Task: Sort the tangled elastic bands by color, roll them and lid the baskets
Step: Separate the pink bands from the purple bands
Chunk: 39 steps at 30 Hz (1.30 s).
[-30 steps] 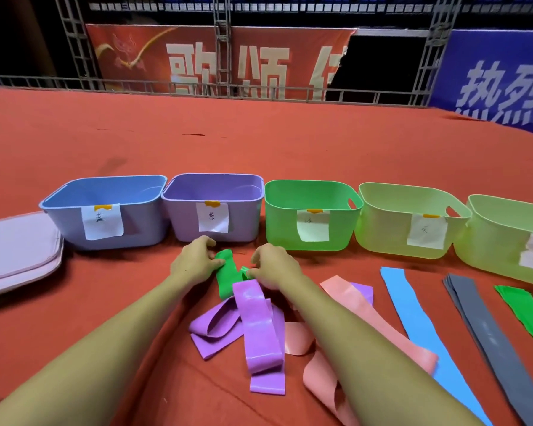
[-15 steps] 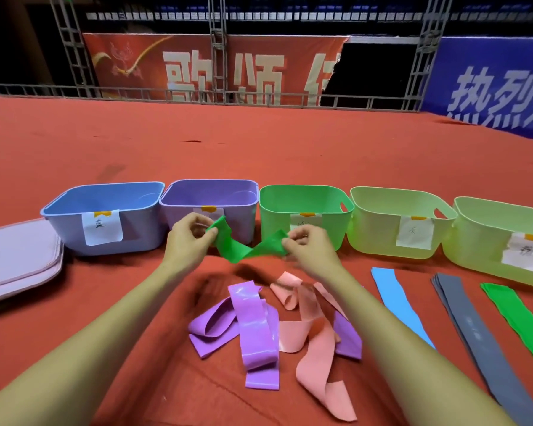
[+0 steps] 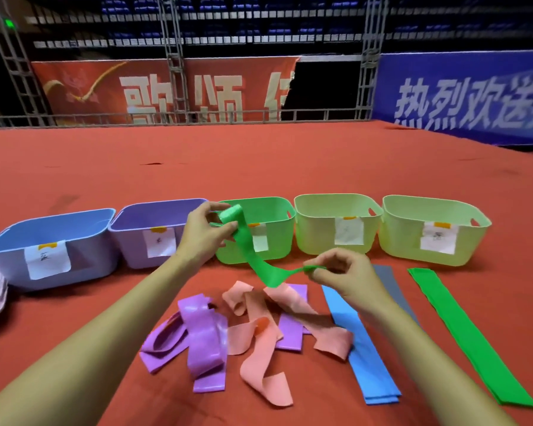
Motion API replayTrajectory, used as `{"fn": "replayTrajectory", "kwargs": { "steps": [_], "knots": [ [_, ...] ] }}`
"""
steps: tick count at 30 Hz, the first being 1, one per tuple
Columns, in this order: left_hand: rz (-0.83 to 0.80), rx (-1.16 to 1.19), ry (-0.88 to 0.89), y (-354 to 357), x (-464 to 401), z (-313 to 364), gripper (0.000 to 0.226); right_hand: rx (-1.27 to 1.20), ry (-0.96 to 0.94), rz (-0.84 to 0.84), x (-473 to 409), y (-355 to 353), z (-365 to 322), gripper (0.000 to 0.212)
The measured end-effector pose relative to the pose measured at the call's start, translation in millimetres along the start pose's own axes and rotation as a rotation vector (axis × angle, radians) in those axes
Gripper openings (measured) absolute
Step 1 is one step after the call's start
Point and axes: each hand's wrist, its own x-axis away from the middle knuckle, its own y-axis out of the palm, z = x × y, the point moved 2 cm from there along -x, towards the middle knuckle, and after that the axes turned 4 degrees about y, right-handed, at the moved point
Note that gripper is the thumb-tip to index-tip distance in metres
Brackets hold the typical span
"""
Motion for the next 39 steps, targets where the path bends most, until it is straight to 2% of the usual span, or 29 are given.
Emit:
{"fn": "replayTrajectory", "kwargs": {
  "steps": [4,5,8,14,17,20,25,28,30,33,39],
  "knots": [
    [-0.092,-0.045,0.018,53.2,-0.1,32.1,0.018,-0.104,0.121,0.11,15.1,-34.6,14.1,0.021],
    [-0.098,-0.04,0.016,66.4,-0.4,39.6,0.015,-0.065,0.116,0.154,17.9,-45.8,19.5,0.021],
    [-0.136,-0.001,0.019,109.0,-0.7,60.2,0.015,0.015,0.094,0.157,31.3,-78.2,30.5,0.004],
    [-0.285,0.113,0.015,201.2,-7.4,83.2,0.01,0.13,0.149,0.181,63.4,-146.6,46.2,0.059],
    [-0.307,0.177,-0.037,248.7,-9.6,92.1,0.01,0.189,0.228,0.153,85.0,-179.0,49.9,0.066],
    [-0.327,0.217,-0.109,298.4,-10.1,94.5,0.002,0.229,0.304,0.087,107.7,-206.9,53.9,0.058],
    [-0.369,0.177,-0.14,376.5,-2.1,81.3,0.019,0.068,0.442,0.068,126.9,-232.2,60.4,0.061],
    [-0.407,0.128,-0.181,412.7,5.1,67.1,0.025,0.113,0.463,0.057,130.1,-242.9,65.3,0.05],
    [-0.445,0.089,-0.221,430.0,10.0,59.7,0.019,0.182,0.477,0.063,128.7,-249.6,71.5,0.034],
    [-0.454,0.032,-0.241,447.1,12.7,49.8,0.009,0.302,0.51,0.099,126.5,-258.7,85.6,0.024],
    [-0.463,-0.11,-0.191,468.0,16.5,36.8,0.009,0.416,0.569,0.111,120.4,-266.7,101.5,0.026]
  ]
}}
